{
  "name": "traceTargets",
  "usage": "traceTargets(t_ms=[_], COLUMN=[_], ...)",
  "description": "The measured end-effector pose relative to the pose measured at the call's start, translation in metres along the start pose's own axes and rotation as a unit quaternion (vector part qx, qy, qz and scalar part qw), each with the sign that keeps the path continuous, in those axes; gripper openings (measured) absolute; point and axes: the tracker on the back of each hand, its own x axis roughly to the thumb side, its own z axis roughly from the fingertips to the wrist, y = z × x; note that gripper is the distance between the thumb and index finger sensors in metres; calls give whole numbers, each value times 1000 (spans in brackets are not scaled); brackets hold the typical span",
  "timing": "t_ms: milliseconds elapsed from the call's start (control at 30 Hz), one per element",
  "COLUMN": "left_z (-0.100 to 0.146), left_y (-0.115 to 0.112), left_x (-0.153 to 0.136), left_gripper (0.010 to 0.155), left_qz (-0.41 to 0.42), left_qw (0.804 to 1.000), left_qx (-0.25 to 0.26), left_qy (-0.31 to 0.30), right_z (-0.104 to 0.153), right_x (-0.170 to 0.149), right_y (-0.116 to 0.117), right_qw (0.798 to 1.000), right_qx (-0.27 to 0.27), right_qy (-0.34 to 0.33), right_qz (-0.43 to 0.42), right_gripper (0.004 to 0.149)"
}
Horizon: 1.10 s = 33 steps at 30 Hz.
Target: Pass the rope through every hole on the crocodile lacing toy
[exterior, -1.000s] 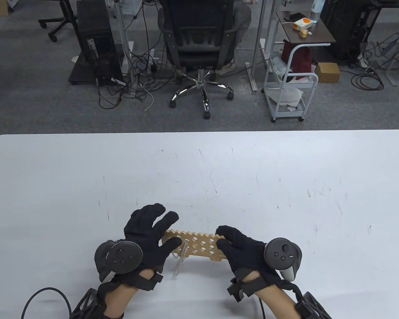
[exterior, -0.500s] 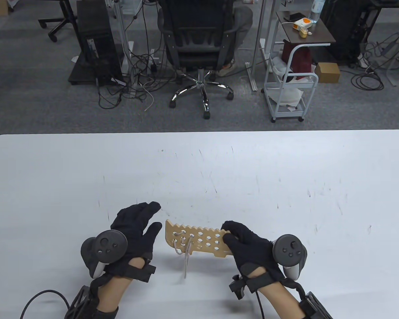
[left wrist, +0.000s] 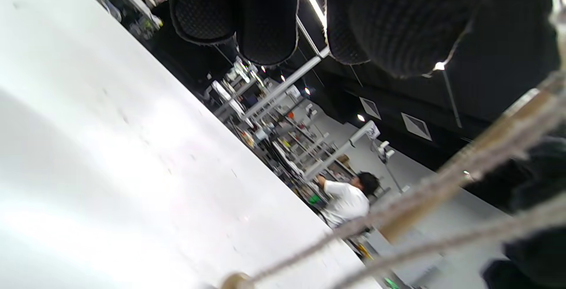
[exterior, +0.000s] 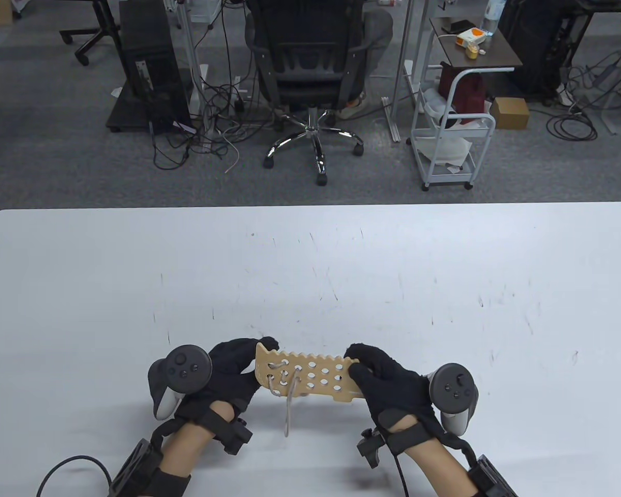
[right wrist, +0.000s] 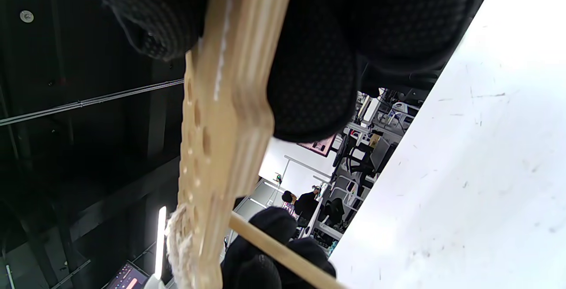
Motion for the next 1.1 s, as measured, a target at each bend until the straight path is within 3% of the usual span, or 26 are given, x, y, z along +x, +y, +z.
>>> traceTargets(t_ms=[600, 700, 1100], left_z=[-1, -1, 0], left_y=[-26, -26, -12], left_x=[15, 15, 11], left_gripper=[54, 46, 46], left_qz=[120, 133, 114], left_qw=[983, 981, 992], left_qx=[-126, -124, -53], left_qy=[-63, -62, -32], right_z=[2, 2, 0], right_x=[2, 2, 0], right_y=[8, 8, 0], right_qw=[999, 999, 999], right_qx=[30, 30, 9], right_qy=[8, 10, 20], right_qz=[-29, -33, -30], right_gripper=[46, 46, 46])
